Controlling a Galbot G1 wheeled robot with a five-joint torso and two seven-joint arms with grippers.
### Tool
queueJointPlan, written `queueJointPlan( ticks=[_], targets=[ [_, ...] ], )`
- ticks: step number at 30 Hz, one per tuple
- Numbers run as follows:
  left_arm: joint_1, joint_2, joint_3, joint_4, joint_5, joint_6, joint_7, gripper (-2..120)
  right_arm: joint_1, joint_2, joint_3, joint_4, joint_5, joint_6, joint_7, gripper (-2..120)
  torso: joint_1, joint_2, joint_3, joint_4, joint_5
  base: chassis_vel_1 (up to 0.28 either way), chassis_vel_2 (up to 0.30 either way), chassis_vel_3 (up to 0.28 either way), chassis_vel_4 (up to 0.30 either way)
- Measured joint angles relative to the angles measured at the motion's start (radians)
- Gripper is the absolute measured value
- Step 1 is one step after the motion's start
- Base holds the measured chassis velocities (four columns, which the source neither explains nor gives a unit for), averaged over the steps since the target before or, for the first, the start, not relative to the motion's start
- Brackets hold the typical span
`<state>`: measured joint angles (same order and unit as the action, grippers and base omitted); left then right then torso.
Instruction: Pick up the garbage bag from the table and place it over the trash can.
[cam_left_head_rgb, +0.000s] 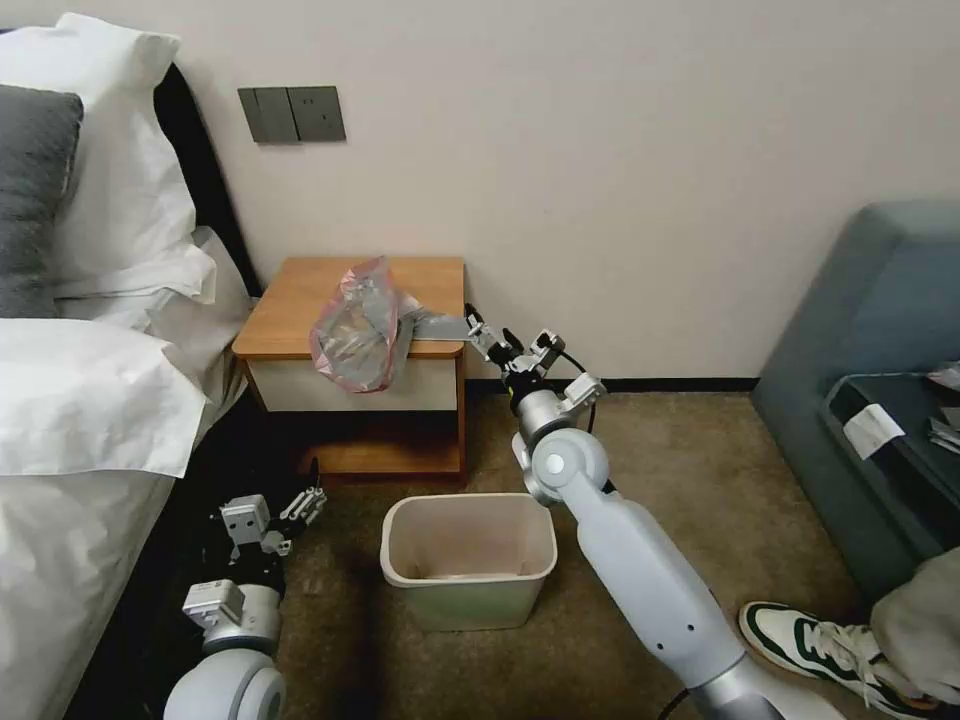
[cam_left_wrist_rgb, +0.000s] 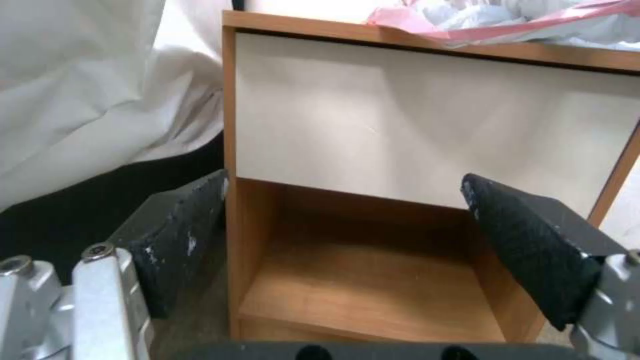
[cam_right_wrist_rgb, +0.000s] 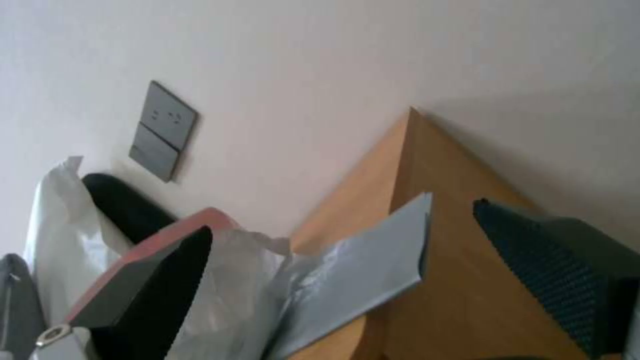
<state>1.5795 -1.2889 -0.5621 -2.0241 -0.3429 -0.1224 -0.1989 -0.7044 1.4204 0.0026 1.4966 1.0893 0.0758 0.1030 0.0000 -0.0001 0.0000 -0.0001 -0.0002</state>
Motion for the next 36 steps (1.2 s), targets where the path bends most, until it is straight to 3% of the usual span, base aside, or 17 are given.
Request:
queueJointPlan(
  ticks=[15, 28, 30, 36],
  targets=[
    [0.014, -0.019, 0.002, -0.003, 0.021, -0.012, -0.014, 89, 0.052, 0.094, 0.028, -0.155, 0.011, -0.023, -0.013, 100, 0.000, 0.000, 0.000, 0.0001, 0.0001, 0.000, 0.000, 0.000, 0.000],
    [0.014, -0.023, 0.005, -0.002, 0.025, -0.012, -0.020, 89, 0.063, 0.128, 0.040, -0.177, 0.010, -0.025, -0.033, 100, 0.000, 0.000, 0.000, 0.0000, 0.0001, 0.000, 0.000, 0.000, 0.000],
    [0.013, -0.026, 0.006, -0.001, 0.029, -0.011, -0.027, 89, 0.063, 0.132, 0.039, -0.177, 0.010, -0.026, -0.040, 85, 0.000, 0.000, 0.000, 0.0001, 0.0001, 0.000, 0.000, 0.000, 0.000],
    [0.018, -0.029, 0.005, -0.003, 0.035, -0.009, -0.040, 89, 0.057, 0.136, 0.038, -0.180, 0.001, -0.016, -0.054, 65, 0.000, 0.000, 0.000, 0.0001, 0.0002, 0.000, 0.000, 0.000, 0.000]
  ],
)
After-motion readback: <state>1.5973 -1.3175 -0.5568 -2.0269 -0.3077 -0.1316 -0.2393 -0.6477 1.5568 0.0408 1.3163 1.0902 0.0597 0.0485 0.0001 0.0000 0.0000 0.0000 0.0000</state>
